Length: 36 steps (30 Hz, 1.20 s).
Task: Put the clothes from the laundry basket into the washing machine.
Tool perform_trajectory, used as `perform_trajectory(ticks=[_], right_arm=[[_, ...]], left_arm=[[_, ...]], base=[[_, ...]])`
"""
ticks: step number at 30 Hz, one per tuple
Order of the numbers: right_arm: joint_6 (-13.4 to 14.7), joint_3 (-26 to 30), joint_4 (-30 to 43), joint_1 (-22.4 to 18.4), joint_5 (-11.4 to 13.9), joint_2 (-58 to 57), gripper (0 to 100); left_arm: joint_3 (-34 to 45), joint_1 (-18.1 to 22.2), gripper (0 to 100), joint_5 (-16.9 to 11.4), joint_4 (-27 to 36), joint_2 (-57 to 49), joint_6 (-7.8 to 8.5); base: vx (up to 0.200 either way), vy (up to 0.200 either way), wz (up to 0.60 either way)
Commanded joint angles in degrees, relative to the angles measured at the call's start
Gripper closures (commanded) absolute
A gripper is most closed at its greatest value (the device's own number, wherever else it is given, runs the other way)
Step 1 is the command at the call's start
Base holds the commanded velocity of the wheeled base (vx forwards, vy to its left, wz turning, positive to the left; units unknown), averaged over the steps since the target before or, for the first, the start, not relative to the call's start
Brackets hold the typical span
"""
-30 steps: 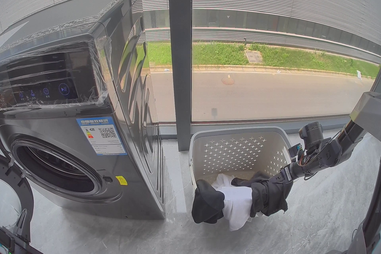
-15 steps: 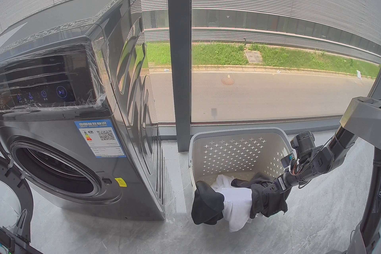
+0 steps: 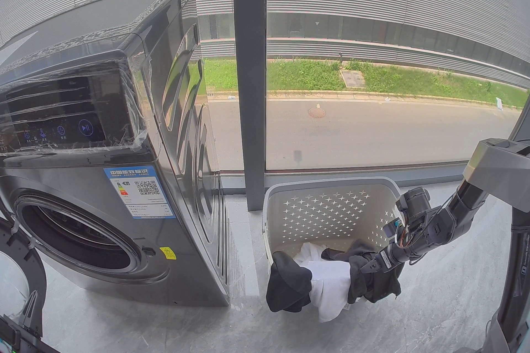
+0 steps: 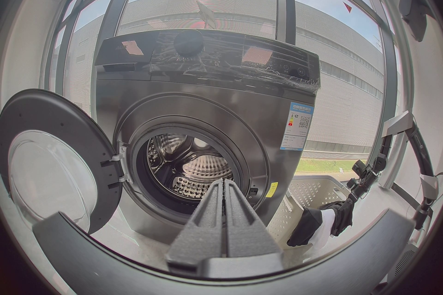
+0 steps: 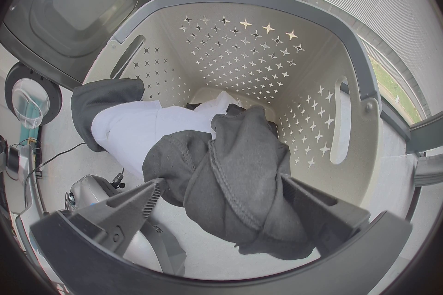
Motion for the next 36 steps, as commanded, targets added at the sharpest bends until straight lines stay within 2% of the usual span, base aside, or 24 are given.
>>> perform_trajectory(ticks=[1, 13, 19, 23, 29, 32, 33, 34, 36], right_arm=[[-0.1, -1.6, -0.1, 0.3, -0.1, 1.4, 100], [-0.7, -1.2, -0.1, 0.4, 0.0, 1.4, 100], [0.0, -1.0, 0.0, 0.3, 0.2, -4.5, 100], [0.5, -0.3, 0.1, -0.3, 2.6, -10.3, 100], [0.5, 1.3, 0.3, 0.0, 3.9, -15.4, 100], [0.7, 1.0, 0.2, 0.3, 7.2, -19.3, 100], [0.7, 1.0, 0.2, 0.3, 7.2, -19.3, 100], [1.1, 0.8, 0.1, 0.5, 9.3, -23.4, 100], [1.4, 0.7, 0.1, 0.7, 9.9, -24.8, 100]], left_arm=[[0.0, 0.0, 100, 0.0, 0.0, -0.9, -0.02], [0.0, 0.0, 100, 0.0, 0.0, -0.9, -0.02], [0.0, 0.0, 100, 0.0, 0.0, -0.9, -0.11], [0.0, 0.0, 100, 0.0, 0.0, -0.9, -0.11], [0.0, 0.0, 100, 0.0, 0.0, -0.9, -0.11], [0.0, 0.0, 100, 0.0, 0.0, -0.9, -0.02], [0.0, 0.0, 100, 0.0, 0.0, -0.9, -0.02], [0.0, 0.0, 100, 0.0, 0.0, -0.9, -0.02], [0.0, -0.1, 100, 0.0, 0.0, -0.9, -0.11]], base=[[0.000, 0.000, 0.00], [0.000, 0.000, 0.00], [0.000, 0.000, 0.00], [0.000, 0.000, 0.00], [0.000, 0.000, 0.00], [0.000, 0.000, 0.00], [0.000, 0.000, 0.00], [0.000, 0.000, 0.00], [0.000, 0.000, 0.00]])
